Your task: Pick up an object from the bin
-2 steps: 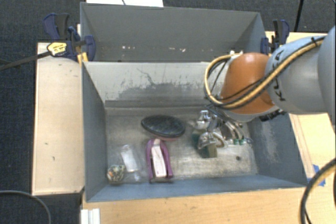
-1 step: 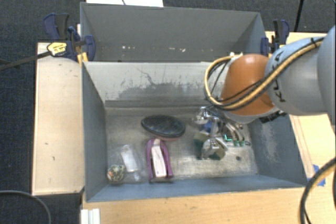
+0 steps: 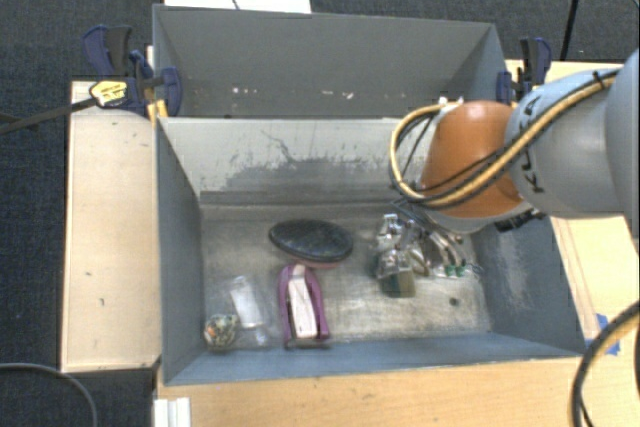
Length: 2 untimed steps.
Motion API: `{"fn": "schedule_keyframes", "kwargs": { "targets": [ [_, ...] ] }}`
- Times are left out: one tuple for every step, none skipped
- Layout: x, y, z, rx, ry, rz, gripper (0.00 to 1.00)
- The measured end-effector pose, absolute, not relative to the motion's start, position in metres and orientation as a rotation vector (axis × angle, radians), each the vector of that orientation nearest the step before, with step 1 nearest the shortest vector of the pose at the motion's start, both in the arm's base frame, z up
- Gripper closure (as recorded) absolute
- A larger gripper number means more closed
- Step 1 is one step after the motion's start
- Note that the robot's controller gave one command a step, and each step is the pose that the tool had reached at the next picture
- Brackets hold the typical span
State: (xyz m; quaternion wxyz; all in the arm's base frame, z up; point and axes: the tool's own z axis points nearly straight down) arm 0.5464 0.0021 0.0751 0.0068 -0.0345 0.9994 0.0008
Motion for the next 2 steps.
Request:
{"fn": "schedule_keyframes", "kwargs": {
  "targets": [
    [0.5567, 0.025, 0.1908, -0.573, 3.079, 0.0, 1.0],
    [0.5554, 0.0246, 0.1882, -0.57, 3.086, 0.001, 0.0]
  ]
}}
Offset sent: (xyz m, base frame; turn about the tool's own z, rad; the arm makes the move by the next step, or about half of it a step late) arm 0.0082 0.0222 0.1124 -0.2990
